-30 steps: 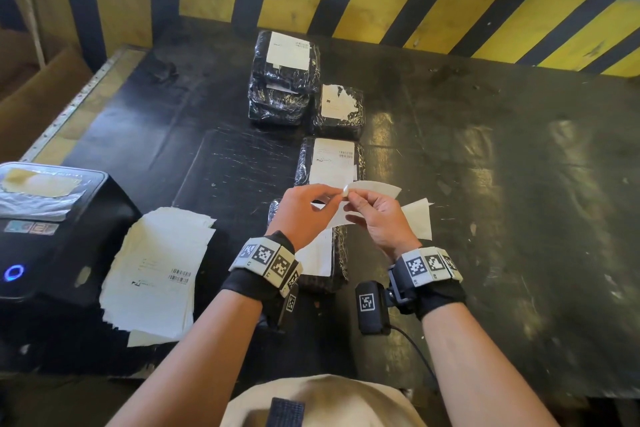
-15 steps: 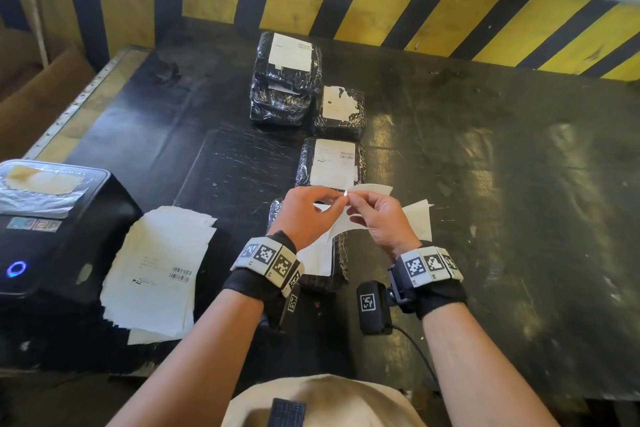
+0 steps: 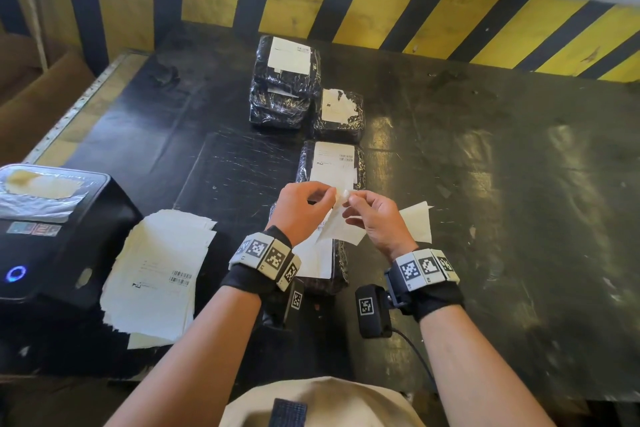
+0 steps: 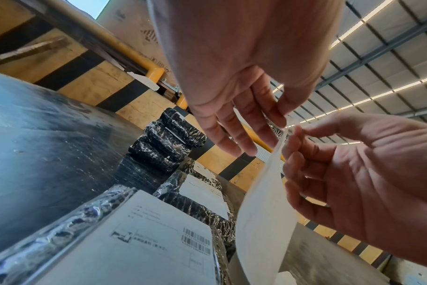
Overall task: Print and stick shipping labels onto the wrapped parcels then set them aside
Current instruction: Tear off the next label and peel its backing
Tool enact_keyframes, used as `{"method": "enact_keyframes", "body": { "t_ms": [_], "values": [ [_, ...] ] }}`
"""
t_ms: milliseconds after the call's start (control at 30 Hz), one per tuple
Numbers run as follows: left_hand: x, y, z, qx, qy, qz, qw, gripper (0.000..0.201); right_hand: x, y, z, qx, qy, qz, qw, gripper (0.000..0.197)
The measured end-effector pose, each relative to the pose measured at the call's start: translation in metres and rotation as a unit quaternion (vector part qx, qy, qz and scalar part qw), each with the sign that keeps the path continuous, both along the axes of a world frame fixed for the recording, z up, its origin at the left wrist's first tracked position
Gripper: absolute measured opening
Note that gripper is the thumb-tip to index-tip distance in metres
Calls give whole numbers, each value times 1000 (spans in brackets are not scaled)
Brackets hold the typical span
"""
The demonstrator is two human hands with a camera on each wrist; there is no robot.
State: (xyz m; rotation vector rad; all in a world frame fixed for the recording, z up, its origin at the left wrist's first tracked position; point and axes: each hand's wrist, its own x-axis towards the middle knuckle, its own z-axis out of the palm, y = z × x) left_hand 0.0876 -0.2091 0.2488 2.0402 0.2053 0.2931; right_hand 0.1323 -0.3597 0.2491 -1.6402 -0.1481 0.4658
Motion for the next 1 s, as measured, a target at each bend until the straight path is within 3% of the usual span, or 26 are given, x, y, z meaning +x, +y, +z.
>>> {"method": "enact_keyframes", "body": {
  "t_ms": [167, 633, 1000],
  "values": [
    [2, -3, 1, -2, 13, -11, 1000, 27, -2, 4, 4, 23, 54, -34, 998, 21],
    [4, 7, 4, 15, 46, 42, 998, 29, 1, -8, -3, 27, -36, -95, 994, 8],
    [-6, 7, 6, -6, 50, 50, 997, 19, -8, -14, -11, -18, -62, -101, 993, 17]
  ]
}}
